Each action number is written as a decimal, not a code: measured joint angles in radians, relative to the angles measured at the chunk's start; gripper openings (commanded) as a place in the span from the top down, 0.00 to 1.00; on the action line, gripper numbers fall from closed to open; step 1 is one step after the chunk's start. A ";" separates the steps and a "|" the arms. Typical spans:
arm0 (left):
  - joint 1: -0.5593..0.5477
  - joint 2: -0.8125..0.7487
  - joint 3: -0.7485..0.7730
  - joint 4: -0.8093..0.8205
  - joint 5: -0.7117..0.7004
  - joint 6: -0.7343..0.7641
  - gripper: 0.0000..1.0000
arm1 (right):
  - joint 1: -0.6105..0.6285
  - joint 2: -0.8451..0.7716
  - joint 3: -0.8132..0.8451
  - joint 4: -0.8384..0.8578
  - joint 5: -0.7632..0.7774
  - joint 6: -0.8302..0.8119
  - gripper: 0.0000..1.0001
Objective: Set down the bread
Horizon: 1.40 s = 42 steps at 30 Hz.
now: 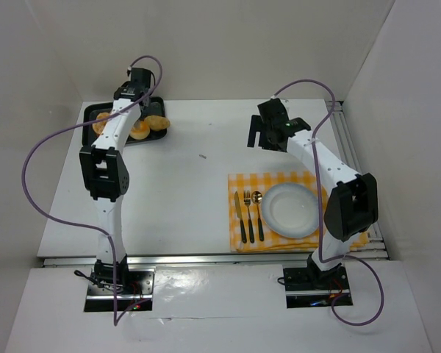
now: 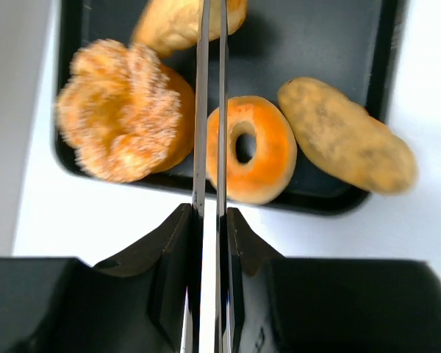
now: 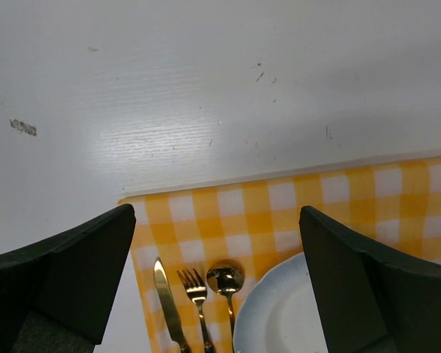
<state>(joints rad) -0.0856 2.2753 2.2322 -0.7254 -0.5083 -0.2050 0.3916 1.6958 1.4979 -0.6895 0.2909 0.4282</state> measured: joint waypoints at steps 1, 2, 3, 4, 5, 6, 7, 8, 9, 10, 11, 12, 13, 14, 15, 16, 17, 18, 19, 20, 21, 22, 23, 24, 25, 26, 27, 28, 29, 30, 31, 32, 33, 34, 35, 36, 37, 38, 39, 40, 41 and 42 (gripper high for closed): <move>-0.005 -0.027 -0.008 -0.008 -0.009 0.000 1.00 | 0.000 0.000 0.003 0.002 0.000 0.000 0.00; -0.013 -0.060 -0.014 -0.021 -0.015 -0.003 1.00 | 0.000 -0.001 0.006 0.001 -0.001 0.000 0.00; -0.022 -0.100 -0.015 -0.038 -0.016 -0.008 1.00 | 0.000 -0.002 0.008 0.001 -0.002 0.000 0.00; -0.030 -0.143 -0.019 -0.046 -0.008 -0.012 1.00 | 0.000 -0.006 0.010 0.001 -0.002 0.000 0.00; -0.035 -0.188 -0.026 -0.053 0.010 -0.018 1.00 | 0.000 -0.011 0.011 0.000 -0.003 0.000 0.00; -0.042 -0.238 -0.037 -0.061 0.037 -0.038 1.00 | 0.002 -0.020 0.013 -0.003 -0.005 0.000 0.00; -0.046 -0.299 -0.063 -0.061 0.087 -0.055 1.00 | 0.005 -0.033 0.014 -0.004 -0.007 0.000 0.00; -0.050 -0.361 -0.092 -0.060 0.137 -0.067 1.00 | 0.005 -0.050 0.015 -0.006 -0.008 0.000 0.00; -0.057 -0.435 -0.141 -0.058 0.199 -0.093 1.00 | 0.006 -0.072 0.016 -0.007 -0.006 0.000 0.00; -0.065 -0.507 -0.200 -0.048 0.249 -0.117 1.00 | 0.008 -0.095 0.016 -0.010 -0.003 0.000 0.00; -0.075 -0.586 -0.275 -0.033 0.290 -0.137 1.00 | 0.010 -0.128 0.016 -0.015 0.002 -0.001 0.00; -0.091 -0.656 -0.345 -0.027 0.332 -0.159 1.00 | 0.012 -0.164 0.016 -0.019 0.011 -0.005 0.00; -0.113 -0.722 -0.419 -0.014 0.376 -0.183 1.00 | 0.014 -0.201 0.018 -0.024 0.020 -0.009 0.00; -0.136 -0.771 -0.484 -0.002 0.414 -0.201 1.00 | 0.015 -0.241 0.025 -0.031 0.031 -0.015 0.00; -0.171 -0.817 -0.548 0.010 0.457 -0.226 1.00 | 0.016 -0.283 0.035 -0.034 0.044 -0.024 0.00; -0.212 -0.848 -0.610 0.026 0.494 -0.251 1.00 | 0.016 -0.318 0.045 -0.035 0.055 -0.029 0.00; -0.252 -0.866 -0.657 0.037 0.521 -0.275 1.00 | 0.016 -0.349 0.057 -0.038 0.072 -0.037 0.00; -0.295 -0.873 -0.697 0.047 0.552 -0.294 1.00 | 0.016 -0.391 0.077 -0.037 0.085 -0.041 0.00; -0.352 -0.873 -0.734 0.060 0.582 -0.312 1.00 | 0.016 -0.426 0.098 -0.036 0.102 -0.046 0.00; -0.394 -0.870 -0.761 0.072 0.601 -0.326 1.00 | 0.016 -0.453 0.115 -0.037 0.116 -0.051 0.00; -0.438 -0.869 -0.785 0.083 0.616 -0.340 1.00 | 0.016 -0.480 0.134 -0.037 0.129 -0.053 0.00; -0.488 -0.867 -0.799 0.084 0.623 -0.350 1.00 | 0.016 -0.505 0.150 -0.036 0.144 -0.056 0.00; -0.540 -0.862 -0.803 0.082 0.620 -0.357 1.00 | 0.016 -0.525 0.161 -0.037 0.153 -0.058 0.00; -0.591 -0.855 -0.803 0.090 0.616 -0.365 1.00 | 0.016 -0.545 0.169 -0.037 0.163 -0.059 0.00; -0.645 -0.844 -0.799 0.105 0.606 -0.375 1.00 | 0.016 -0.559 0.172 -0.036 0.167 -0.059 0.00; -0.696 -0.828 -0.789 0.112 0.603 -0.377 1.00 | 0.016 -0.576 0.172 -0.038 0.169 -0.059 0.00; -0.739 -0.811 -0.776 0.115 0.598 -0.377 1.00 | 0.016 -0.586 0.171 -0.040 0.169 -0.058 0.00; -0.784 -0.788 -0.759 0.120 0.591 -0.378 1.00 | 0.016 -0.595 0.171 -0.039 0.169 -0.056 0.00; -0.828 -0.764 -0.742 0.125 0.579 -0.377 1.00 | 0.016 -0.600 0.169 -0.041 0.169 -0.055 0.00; -0.864 -0.742 -0.727 0.127 0.568 -0.377 1.00 | 0.016 -0.602 0.167 -0.044 0.169 -0.054 0.00; -0.894 -0.723 -0.716 0.128 0.558 -0.377 1.00 | 0.016 -0.603 0.166 -0.046 0.169 -0.052 0.00; -0.922 -0.705 -0.706 0.127 0.550 -0.377 1.00 | 0.016 -0.602 0.164 -0.050 0.169 -0.052 0.00; -0.946 -0.689 -0.699 0.127 0.542 -0.377 1.00 | 0.016 -0.600 0.163 -0.059 0.170 -0.051 0.00; -0.963 -0.676 -0.694 0.127 0.537 -0.377 1.00 | 0.016 -0.598 0.162 -0.067 0.171 -0.051 0.00; -0.978 -0.660 -0.690 0.126 0.533 -0.377 1.00 | 0.016 -0.596 0.161 -0.073 0.173 -0.051 0.00; -0.989 -0.647 -0.687 0.127 0.527 -0.377 1.00 | 0.016 -0.595 0.159 -0.076 0.173 -0.051 0.00; -0.996 -0.634 -0.686 0.127 0.520 -0.377 1.00 | 0.016 -0.595 0.158 -0.078 0.174 -0.051 0.00; -1.003 -0.622 -0.686 0.127 0.515 -0.376 1.00 | 0.016 -0.595 0.157 -0.081 0.174 -0.051 0.00; -1.007 -0.608 -0.683 0.128 0.512 -0.374 0.86 | 0.016 -0.595 0.157 -0.082 0.175 -0.051 0.00; -1.012 -0.594 -0.676 0.128 0.511 -0.372 0.75 | 0.016 -0.595 0.157 -0.082 0.176 -0.051 0.00; -1.017 -0.578 -0.664 0.128 0.510 -0.369 0.67 | 0.016 -0.596 0.156 -0.082 0.177 -0.051 0.00; -1.023 -0.560 -0.649 0.128 0.509 -0.362 0.53 | 0.016 -0.596 0.155 -0.082 0.177 -0.051 0.00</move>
<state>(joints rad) -1.1088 1.7153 1.5833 -0.5976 0.0002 -0.5674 0.4080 1.1000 1.6527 -0.7712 0.4683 0.3767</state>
